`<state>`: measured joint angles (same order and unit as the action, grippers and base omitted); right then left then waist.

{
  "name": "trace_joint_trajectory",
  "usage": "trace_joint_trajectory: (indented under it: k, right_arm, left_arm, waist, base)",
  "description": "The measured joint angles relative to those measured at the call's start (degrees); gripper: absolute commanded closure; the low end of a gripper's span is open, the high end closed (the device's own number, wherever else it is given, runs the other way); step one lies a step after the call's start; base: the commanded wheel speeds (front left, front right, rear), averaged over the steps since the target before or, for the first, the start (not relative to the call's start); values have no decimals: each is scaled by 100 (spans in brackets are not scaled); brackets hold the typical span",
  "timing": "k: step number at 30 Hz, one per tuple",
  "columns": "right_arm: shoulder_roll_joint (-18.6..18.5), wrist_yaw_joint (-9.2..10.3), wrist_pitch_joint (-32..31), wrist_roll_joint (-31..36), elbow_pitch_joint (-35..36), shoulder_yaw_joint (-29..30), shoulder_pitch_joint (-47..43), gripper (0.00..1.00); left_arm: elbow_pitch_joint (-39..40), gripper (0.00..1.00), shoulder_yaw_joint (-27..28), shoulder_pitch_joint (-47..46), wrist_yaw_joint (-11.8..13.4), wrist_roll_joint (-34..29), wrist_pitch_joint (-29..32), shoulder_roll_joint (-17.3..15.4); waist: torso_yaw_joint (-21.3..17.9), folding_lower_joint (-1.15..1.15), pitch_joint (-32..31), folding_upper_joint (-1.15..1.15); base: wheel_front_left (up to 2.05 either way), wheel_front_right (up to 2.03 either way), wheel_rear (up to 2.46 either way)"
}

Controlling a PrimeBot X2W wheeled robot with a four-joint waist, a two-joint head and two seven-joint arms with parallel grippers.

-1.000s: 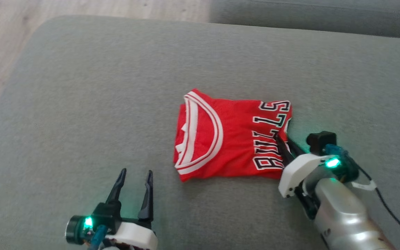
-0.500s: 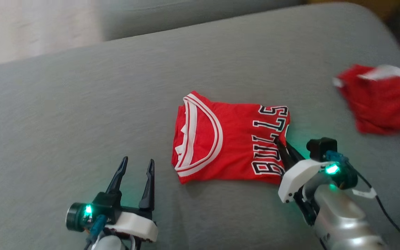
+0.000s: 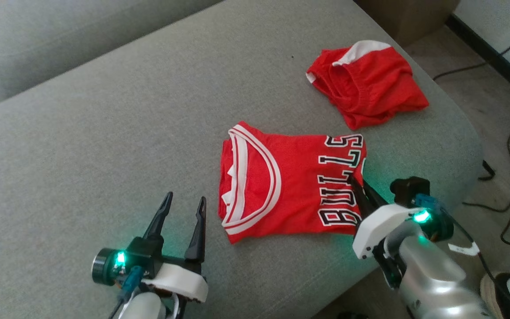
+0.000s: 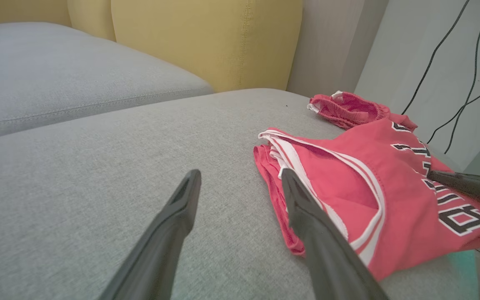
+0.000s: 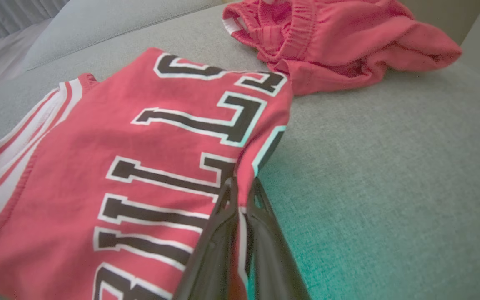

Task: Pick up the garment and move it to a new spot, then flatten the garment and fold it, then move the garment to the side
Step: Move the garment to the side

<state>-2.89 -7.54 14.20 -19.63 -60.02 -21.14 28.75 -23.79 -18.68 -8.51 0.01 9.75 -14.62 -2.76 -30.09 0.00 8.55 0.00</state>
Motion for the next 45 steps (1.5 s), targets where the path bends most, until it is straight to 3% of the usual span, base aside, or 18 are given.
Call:
trace_joint_trajectory:
  k: [4,11,20,21,22,23,25,29,34,40,45]
  right_arm:
    - [-22,0,0,304,-4,22,265,100]
    - [-337,0,0,701,-153,109,1551,100]
    - [-1601,0,-178,1600,-1193,1059,2868,100]
    - [-1748,0,-197,1762,-1255,1214,2905,73]
    - [-1860,0,-229,1881,-1302,1412,2941,23]
    - [-1972,0,-227,2017,-1311,1612,2948,0]
    - [-2092,0,-209,2281,-1310,2071,2951,0]
    - [-1873,0,-74,2688,-1122,2728,2938,0]
    - [-1063,0,1,2896,-455,3150,2672,0]
    - [-272,0,18,2715,793,3047,1652,0]
    - [-89,0,18,2219,1523,2752,748,0]
  left_arm:
    - [-88,0,7,-10,-5,-33,0,0]
    - [-168,0,32,-88,-60,-196,0,0]
    - [-203,0,81,-208,-101,-335,0,0]
    - [-203,0,96,-216,-101,-335,0,0]
    - [-204,0,124,-218,-100,-336,0,-1]
    - [-205,0,167,-223,-92,-336,0,0]
    - [-207,0,252,-249,-25,-336,0,0]
    - [-205,0,461,-377,-1,-442,0,-1]
    - [-197,0,732,-402,0,-479,0,1]
    - [-157,0,904,-394,5,-503,0,3]
    - [-112,0,950,-337,79,-569,-1,4]
  waist:
    - [19,0,139,0]
    - [293,1,321,0]
    - [762,1,567,0]
    - [803,1,592,0]
    - [840,1,618,0]
    - [868,1,645,0]
    - [907,1,693,0]
    - [939,1,726,0]
    - [967,1,676,0]
    - [1193,1,599,0]
    - [1524,0,518,0]
  base:
    - [0,0,0]
    - [0,0,0]
    - [0,0,0]
    - [0,0,0]
    - [0,0,0]
    - [0,0,0]
    - [0,0,0]
    - [0,0,0]
    - [0,0,0]
    - [0,0,0]
    - [0,0,0]
